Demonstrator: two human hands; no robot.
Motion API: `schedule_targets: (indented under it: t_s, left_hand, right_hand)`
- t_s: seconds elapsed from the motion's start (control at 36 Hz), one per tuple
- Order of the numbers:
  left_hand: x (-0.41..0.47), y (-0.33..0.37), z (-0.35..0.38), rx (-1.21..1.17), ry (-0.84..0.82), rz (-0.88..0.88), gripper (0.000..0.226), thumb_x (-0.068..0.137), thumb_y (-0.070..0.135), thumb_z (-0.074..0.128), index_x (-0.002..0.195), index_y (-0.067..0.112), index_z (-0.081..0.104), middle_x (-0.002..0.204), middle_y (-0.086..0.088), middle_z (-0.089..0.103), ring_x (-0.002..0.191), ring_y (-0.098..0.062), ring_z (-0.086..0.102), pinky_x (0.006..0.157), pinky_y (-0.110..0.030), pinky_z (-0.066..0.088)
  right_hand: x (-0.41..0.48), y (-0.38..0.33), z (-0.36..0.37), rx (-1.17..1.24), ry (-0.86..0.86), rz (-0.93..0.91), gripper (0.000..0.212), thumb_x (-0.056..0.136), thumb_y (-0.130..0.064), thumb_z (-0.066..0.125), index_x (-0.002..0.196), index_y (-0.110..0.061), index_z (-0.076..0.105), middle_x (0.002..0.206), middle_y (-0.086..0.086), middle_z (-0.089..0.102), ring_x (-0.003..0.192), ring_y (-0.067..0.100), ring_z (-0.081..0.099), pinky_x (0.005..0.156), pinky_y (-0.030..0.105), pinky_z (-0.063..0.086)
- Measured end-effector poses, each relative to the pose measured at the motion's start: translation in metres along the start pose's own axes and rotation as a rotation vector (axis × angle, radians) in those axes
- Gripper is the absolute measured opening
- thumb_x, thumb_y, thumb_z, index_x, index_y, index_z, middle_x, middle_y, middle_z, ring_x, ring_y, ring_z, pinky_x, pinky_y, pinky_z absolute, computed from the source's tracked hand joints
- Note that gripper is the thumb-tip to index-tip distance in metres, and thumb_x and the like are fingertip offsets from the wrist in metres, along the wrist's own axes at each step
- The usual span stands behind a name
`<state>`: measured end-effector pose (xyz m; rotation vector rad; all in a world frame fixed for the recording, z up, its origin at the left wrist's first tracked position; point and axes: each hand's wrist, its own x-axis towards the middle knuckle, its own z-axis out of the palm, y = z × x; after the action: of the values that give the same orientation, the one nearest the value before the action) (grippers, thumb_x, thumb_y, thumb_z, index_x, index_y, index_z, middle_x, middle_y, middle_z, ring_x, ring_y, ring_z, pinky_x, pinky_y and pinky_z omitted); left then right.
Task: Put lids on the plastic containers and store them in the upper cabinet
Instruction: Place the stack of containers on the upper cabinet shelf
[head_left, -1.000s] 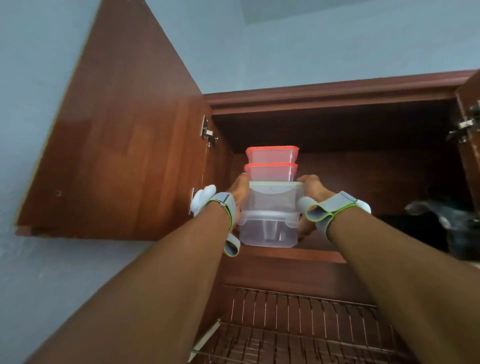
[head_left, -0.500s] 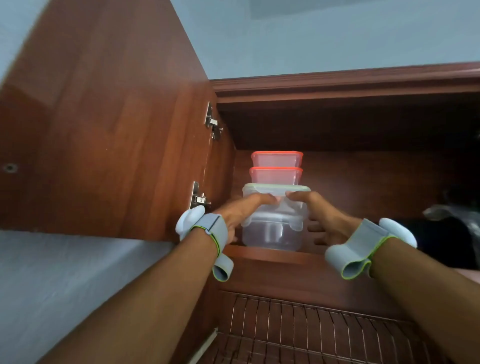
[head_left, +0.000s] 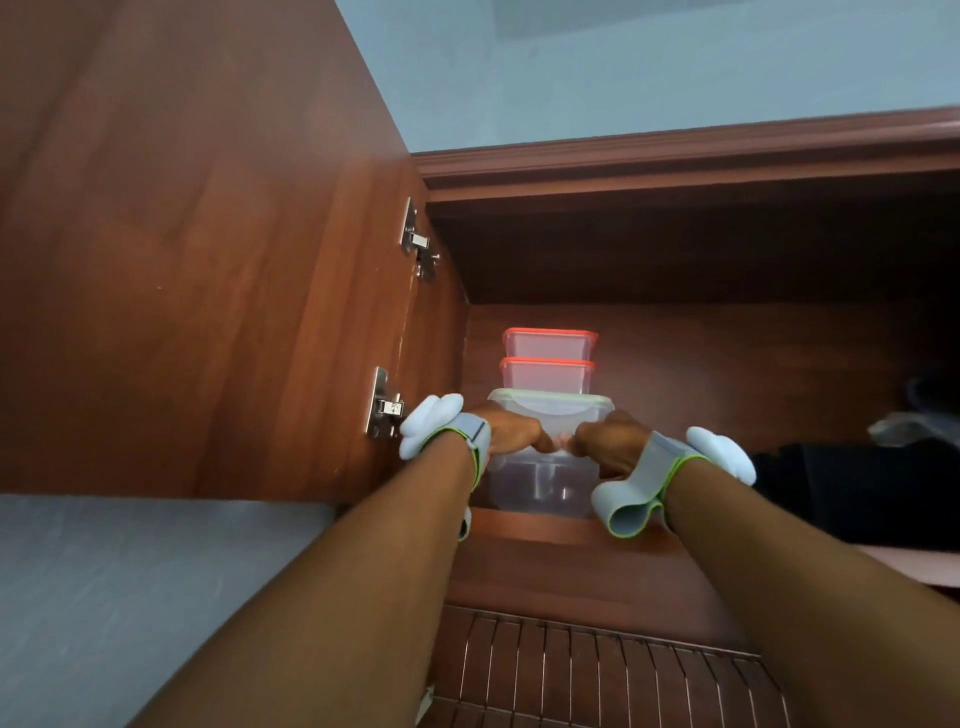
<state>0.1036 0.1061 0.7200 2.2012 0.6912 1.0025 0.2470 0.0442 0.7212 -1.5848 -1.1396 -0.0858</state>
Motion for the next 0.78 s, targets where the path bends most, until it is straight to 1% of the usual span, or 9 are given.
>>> schedule_targets:
  t_s: [0.08, 0.17, 0.36, 0.42, 0.47, 0.56, 0.64, 0.7, 0.78]
  left_hand:
    - [0.007, 0.003, 0.003, 0.082, -0.005, 0.029, 0.048, 0.093, 0.028, 0.064, 0.136, 0.008, 0.052, 0.129, -0.013, 0.059, 0.123, -0.028, 0.055, 0.095, -0.029, 0.045]
    - [0.014, 0.001, 0.004, 0.088, -0.027, -0.003, 0.056, 0.093, 0.028, 0.064, 0.141, 0.007, 0.046, 0.140, -0.014, 0.053, 0.128, -0.029, 0.051, 0.104, -0.033, 0.044]
    - [0.026, -0.006, 0.009, 0.052, -0.045, -0.037, 0.063, 0.089, 0.037, 0.064, 0.142, 0.009, 0.044, 0.141, -0.016, 0.048, 0.129, -0.032, 0.049, 0.108, -0.041, 0.043]
    - [0.030, -0.008, 0.010, 0.026, -0.048, -0.039, 0.061, 0.089, 0.036, 0.063, 0.140, 0.008, 0.045, 0.138, -0.017, 0.050, 0.127, -0.033, 0.051, 0.109, -0.041, 0.042]
    - [0.032, -0.010, 0.014, 0.019, -0.059, -0.038, 0.056, 0.091, 0.033, 0.061, 0.139, 0.007, 0.047, 0.132, -0.016, 0.052, 0.127, -0.032, 0.051, 0.109, -0.040, 0.042]
    - [0.027, -0.011, 0.011, 0.006, -0.041, -0.029, 0.057, 0.093, 0.033, 0.061, 0.141, 0.007, 0.045, 0.141, -0.015, 0.049, 0.132, -0.031, 0.047, 0.112, -0.038, 0.039]
    - [0.016, -0.017, 0.006, -0.046, 0.001, -0.036, 0.071, 0.086, 0.044, 0.069, 0.143, 0.010, 0.043, 0.145, -0.011, 0.047, 0.131, -0.030, 0.047, 0.111, -0.037, 0.039]
    - [0.010, -0.019, 0.003, -0.116, 0.036, -0.024, 0.079, 0.081, 0.048, 0.073, 0.144, 0.011, 0.042, 0.146, -0.009, 0.047, 0.131, -0.030, 0.047, 0.111, -0.038, 0.039]
    - [-0.024, -0.018, -0.001, -0.208, 0.048, 0.004, 0.077, 0.078, 0.040, 0.079, 0.140, 0.009, 0.045, 0.142, -0.010, 0.051, 0.128, -0.029, 0.051, 0.109, -0.036, 0.042]
  right_hand:
    - [-0.002, -0.004, 0.006, -0.074, -0.004, -0.029, 0.013, 0.064, -0.011, 0.060, 0.074, -0.018, 0.066, 0.083, -0.002, 0.070, 0.089, 0.023, 0.066, 0.079, 0.031, 0.054]
    - [0.003, -0.001, 0.008, -0.117, 0.008, 0.004, 0.020, 0.084, -0.001, 0.057, 0.075, -0.018, 0.061, 0.080, -0.003, 0.062, 0.078, 0.017, 0.058, 0.067, 0.024, 0.043]
    - [0.015, 0.002, 0.010, -0.214, 0.070, 0.047, 0.018, 0.092, -0.007, 0.053, 0.075, -0.015, 0.056, 0.072, -0.003, 0.051, 0.058, 0.008, 0.044, 0.048, 0.017, 0.032]
    - [0.013, -0.001, 0.012, -0.273, 0.086, 0.043, 0.011, 0.092, -0.010, 0.052, 0.099, -0.008, 0.061, 0.088, 0.005, 0.055, 0.076, 0.018, 0.051, 0.052, 0.021, 0.036]
    - [0.010, -0.001, 0.011, -0.315, 0.081, 0.082, 0.033, 0.094, -0.015, 0.052, 0.123, 0.000, 0.058, 0.108, 0.010, 0.057, 0.093, 0.021, 0.051, 0.068, 0.027, 0.042]
    - [-0.001, -0.005, 0.011, -0.304, 0.092, 0.115, 0.043, 0.094, -0.026, 0.057, 0.130, -0.003, 0.055, 0.130, 0.013, 0.058, 0.115, 0.028, 0.057, 0.089, 0.031, 0.046]
    - [-0.021, -0.006, 0.004, -0.227, 0.141, 0.134, 0.044, 0.092, -0.036, 0.060, 0.123, -0.006, 0.058, 0.116, 0.012, 0.062, 0.106, 0.031, 0.060, 0.094, 0.040, 0.050]
    - [-0.028, -0.006, -0.004, -0.183, 0.180, 0.133, 0.030, 0.089, -0.037, 0.063, 0.097, -0.009, 0.059, 0.095, 0.010, 0.061, 0.095, 0.032, 0.061, 0.087, 0.040, 0.053]
    - [-0.058, -0.011, -0.019, -0.013, 0.212, 0.186, 0.032, 0.081, -0.033, 0.071, 0.076, -0.011, 0.048, 0.115, 0.015, 0.057, 0.093, 0.034, 0.062, 0.087, 0.051, 0.056]
